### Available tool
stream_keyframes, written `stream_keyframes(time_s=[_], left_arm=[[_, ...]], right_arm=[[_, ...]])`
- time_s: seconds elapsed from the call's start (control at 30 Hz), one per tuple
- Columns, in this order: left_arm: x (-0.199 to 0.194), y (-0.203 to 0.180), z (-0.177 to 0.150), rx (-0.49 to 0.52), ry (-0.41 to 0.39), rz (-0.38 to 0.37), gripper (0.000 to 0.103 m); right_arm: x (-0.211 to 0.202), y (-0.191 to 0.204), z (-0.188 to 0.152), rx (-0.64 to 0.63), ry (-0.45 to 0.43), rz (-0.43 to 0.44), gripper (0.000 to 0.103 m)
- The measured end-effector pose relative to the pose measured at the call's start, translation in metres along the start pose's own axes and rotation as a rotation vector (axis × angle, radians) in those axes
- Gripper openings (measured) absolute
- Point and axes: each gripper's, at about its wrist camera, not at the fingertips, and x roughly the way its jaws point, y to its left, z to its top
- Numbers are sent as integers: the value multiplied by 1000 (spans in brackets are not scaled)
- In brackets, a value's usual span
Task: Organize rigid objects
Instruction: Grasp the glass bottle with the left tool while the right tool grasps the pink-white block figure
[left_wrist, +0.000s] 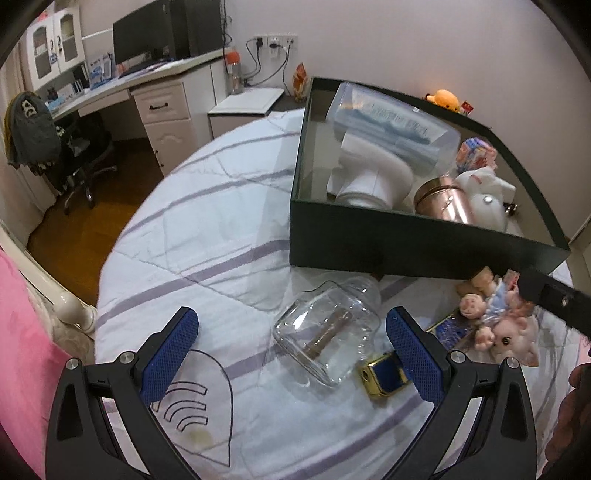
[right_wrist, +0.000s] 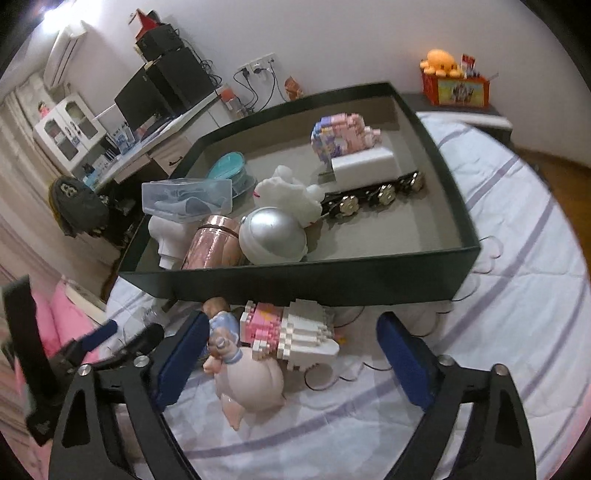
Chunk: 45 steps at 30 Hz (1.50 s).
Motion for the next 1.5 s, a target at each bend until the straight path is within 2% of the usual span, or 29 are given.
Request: stream_keyframes(time_s=[0.13,0.23,0.3,0.4,0.47,0.57,0.7,1.03,1.5], left_arm=[[5,1,0,-14,3,-12,101],[5,1,1,-16,2,-11,99],[4,2,2,-19,1,-13,99],[3,4,3,-20,0,-14,97],[3,0,1,-7,-1,-10,92],[2,-6,0,17,-9,-3,84],[0,-15,-1,36,-14,-21,59],[-15,-11,-4,12,-32,-72,58],[-75,-11,3,15,-130,-98,58]], right_arm=[[4,-8,2,44,1,45,79],[3,-9,3,64,-2,72,67],[0,-10,5,79,-7,91,67],[5,-11,5,64,8,58,67],[16,-13,3,52,45,26,65],[18,-2,-2,-32,53,-40,63],[17,1,-7,-56,29,-64,58],[-4,6,-20,-85,-2,-60,58],[-57,18,-16,-103,-99,-50,58]])
